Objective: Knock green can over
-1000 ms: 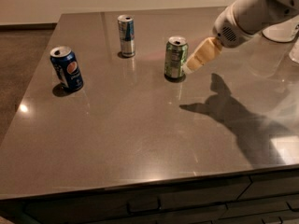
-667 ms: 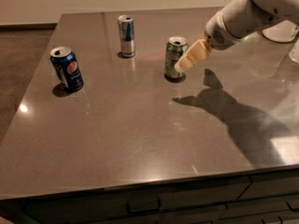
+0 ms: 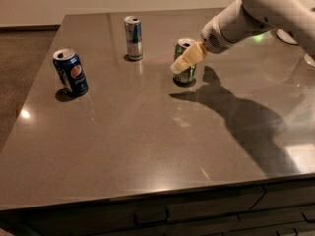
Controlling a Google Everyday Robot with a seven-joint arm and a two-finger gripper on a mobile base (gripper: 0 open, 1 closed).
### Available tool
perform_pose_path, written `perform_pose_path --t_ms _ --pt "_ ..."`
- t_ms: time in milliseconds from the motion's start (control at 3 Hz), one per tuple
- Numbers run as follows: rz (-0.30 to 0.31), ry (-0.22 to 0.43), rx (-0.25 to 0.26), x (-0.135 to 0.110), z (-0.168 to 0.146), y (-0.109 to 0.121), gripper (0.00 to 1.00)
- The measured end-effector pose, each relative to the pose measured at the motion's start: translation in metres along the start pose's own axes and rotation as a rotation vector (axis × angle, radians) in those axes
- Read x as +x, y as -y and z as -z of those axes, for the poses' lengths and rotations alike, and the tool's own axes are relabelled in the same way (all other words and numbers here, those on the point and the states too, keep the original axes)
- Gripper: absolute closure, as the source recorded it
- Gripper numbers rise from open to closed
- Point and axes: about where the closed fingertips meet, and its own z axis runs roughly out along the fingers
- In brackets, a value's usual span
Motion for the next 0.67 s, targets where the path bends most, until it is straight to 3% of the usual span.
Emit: perform_pose_path --t_ms 333,667 --pt "-0.022 0.009 -0.016 -0.0044 -0.0162 0.0023 0.0" --pt "-0.034 0.032 -0.038 -0.0108 -0.0244 -0.0014 0.17"
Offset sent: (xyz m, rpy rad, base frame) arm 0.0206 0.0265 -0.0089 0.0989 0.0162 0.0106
